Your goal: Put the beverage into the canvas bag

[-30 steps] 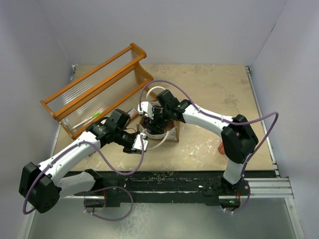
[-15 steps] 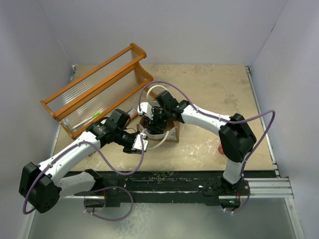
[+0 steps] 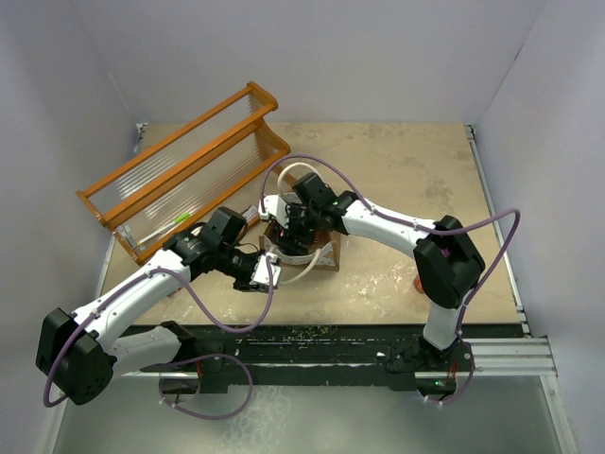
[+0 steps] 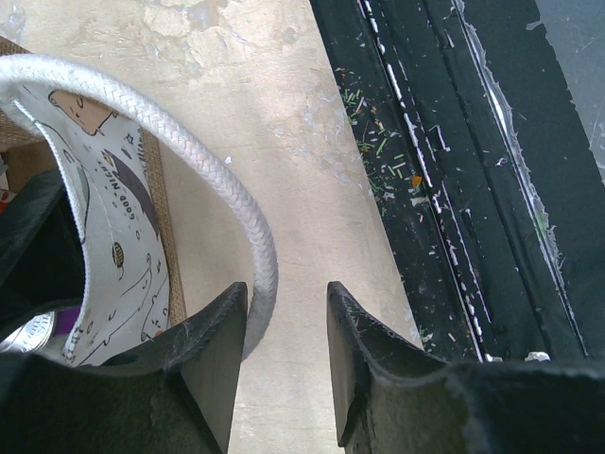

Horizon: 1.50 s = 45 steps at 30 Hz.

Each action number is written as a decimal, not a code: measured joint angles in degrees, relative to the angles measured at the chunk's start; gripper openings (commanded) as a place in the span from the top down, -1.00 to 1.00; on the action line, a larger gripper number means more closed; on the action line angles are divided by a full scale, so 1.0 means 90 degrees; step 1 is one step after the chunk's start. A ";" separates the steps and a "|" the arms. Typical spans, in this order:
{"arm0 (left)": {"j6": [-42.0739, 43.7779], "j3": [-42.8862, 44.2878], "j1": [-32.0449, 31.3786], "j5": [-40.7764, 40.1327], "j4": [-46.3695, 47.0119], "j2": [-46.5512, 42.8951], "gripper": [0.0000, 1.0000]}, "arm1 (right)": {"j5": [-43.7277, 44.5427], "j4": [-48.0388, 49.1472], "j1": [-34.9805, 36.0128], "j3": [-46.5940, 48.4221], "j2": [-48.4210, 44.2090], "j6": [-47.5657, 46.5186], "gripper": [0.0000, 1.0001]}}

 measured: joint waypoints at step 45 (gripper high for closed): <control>-0.0019 0.0010 0.0029 0.0002 -0.0063 0.0036 0.14 | 0.0435 -0.0605 -0.0209 0.0362 -0.1751 -0.0092 -0.53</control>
